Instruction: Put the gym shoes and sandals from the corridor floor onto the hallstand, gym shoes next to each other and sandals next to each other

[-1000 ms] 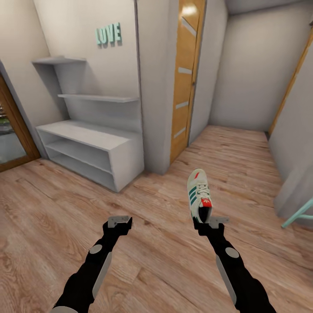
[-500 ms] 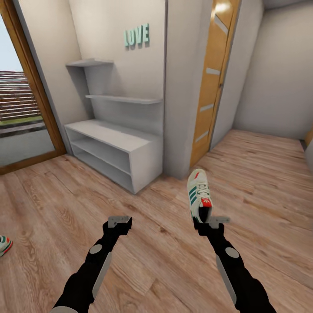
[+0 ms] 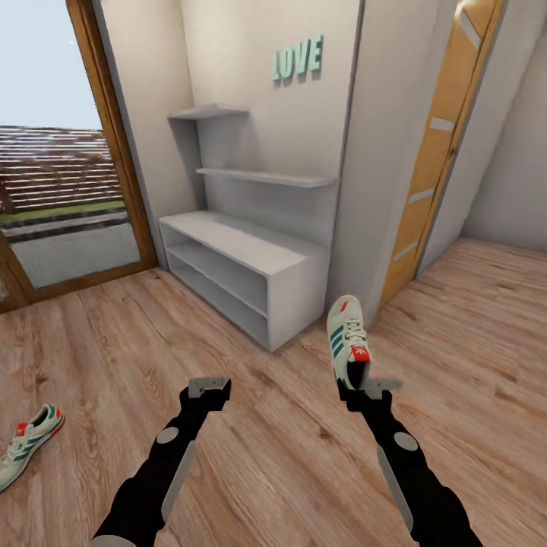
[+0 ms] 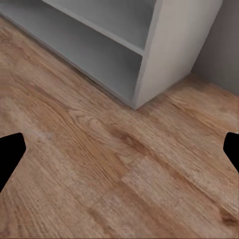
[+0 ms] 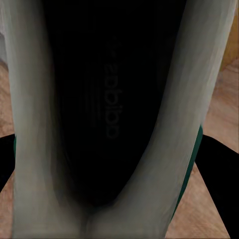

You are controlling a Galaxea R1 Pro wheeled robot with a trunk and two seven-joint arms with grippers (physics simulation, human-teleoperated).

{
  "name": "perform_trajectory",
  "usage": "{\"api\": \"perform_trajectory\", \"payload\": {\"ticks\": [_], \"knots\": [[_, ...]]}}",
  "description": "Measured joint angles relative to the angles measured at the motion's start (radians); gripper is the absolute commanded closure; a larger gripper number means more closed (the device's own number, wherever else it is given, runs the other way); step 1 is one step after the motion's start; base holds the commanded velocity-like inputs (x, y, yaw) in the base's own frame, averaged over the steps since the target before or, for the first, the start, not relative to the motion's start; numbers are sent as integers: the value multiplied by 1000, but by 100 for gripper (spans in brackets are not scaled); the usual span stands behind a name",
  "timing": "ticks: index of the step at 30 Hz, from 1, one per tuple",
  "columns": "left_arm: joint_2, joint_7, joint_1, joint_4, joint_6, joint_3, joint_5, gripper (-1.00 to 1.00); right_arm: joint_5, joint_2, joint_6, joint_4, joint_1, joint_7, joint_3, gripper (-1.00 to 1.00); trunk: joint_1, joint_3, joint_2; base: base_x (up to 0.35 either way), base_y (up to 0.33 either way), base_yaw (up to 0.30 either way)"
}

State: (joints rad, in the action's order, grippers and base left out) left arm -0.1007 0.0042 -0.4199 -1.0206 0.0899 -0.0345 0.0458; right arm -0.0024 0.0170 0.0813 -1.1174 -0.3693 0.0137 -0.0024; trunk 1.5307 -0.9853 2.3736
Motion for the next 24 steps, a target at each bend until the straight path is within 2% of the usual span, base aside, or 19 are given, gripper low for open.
{"api": "perform_trajectory", "payload": {"ticks": [24], "knots": [[0,0,0,0,0,0,0,-100,0,0,0,0,0,0,0,100,0,12,0,248,220,293]]}}
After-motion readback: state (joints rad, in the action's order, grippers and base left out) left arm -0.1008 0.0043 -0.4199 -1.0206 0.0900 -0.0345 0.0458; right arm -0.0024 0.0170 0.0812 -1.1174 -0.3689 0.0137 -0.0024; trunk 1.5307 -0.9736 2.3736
